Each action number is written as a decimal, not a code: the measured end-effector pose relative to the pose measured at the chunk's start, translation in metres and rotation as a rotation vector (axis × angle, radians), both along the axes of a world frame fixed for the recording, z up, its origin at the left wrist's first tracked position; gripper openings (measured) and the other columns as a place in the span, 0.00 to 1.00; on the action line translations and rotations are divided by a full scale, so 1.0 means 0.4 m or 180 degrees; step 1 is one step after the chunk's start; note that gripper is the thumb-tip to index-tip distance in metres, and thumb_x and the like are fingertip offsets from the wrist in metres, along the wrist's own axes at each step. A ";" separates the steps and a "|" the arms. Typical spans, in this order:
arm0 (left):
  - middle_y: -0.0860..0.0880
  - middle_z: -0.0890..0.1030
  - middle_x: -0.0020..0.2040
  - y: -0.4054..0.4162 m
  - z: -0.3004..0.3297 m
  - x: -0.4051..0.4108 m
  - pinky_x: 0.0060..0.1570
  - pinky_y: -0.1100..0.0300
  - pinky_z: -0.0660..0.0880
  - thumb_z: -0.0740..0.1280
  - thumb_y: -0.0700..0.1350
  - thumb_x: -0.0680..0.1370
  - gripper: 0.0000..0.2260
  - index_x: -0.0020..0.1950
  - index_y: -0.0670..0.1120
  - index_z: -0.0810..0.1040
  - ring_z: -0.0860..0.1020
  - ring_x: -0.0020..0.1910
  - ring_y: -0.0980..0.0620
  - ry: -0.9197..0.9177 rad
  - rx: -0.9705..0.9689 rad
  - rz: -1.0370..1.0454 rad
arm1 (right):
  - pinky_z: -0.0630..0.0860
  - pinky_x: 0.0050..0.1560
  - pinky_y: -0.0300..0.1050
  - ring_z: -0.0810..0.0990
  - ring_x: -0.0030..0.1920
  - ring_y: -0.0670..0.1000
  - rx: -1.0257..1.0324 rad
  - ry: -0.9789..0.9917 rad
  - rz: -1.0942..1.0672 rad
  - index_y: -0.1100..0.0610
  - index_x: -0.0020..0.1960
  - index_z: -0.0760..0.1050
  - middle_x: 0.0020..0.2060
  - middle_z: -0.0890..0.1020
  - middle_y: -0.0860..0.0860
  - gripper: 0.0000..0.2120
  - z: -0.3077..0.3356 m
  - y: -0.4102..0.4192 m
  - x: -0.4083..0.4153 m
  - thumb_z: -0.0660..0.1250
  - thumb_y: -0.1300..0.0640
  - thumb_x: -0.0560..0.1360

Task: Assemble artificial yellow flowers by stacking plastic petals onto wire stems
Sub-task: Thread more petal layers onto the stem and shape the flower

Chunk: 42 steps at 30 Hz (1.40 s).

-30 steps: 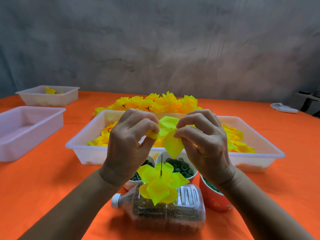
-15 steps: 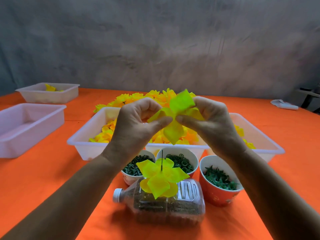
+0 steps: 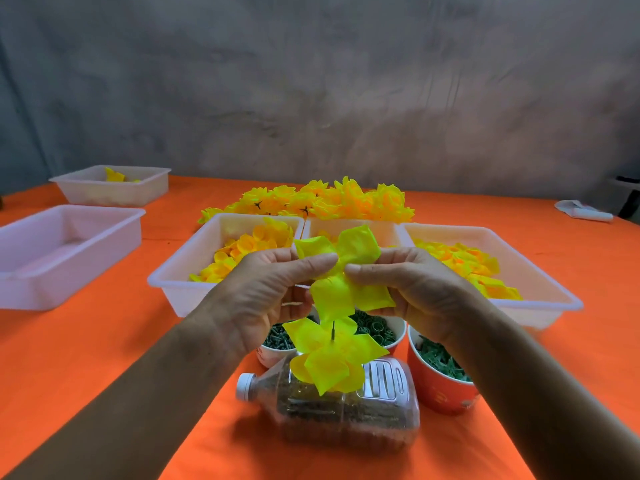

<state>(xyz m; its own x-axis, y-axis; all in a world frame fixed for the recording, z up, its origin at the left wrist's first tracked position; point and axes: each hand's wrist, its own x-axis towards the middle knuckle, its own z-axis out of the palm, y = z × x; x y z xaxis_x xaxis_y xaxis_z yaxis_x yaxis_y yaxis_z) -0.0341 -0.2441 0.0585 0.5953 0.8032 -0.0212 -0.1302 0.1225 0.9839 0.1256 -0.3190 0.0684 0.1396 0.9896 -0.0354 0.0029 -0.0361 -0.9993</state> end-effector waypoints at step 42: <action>0.47 0.83 0.30 -0.008 -0.035 -0.004 0.26 0.61 0.77 0.65 0.34 0.74 0.03 0.44 0.39 0.77 0.82 0.28 0.52 0.0195 -0.0483 -0.0525 | 0.76 0.26 0.39 0.81 0.26 0.49 -0.0611 0.0127 0.0056 0.60 0.38 0.72 0.26 0.81 0.52 0.06 -0.045 0.009 -0.018 0.69 0.63 0.70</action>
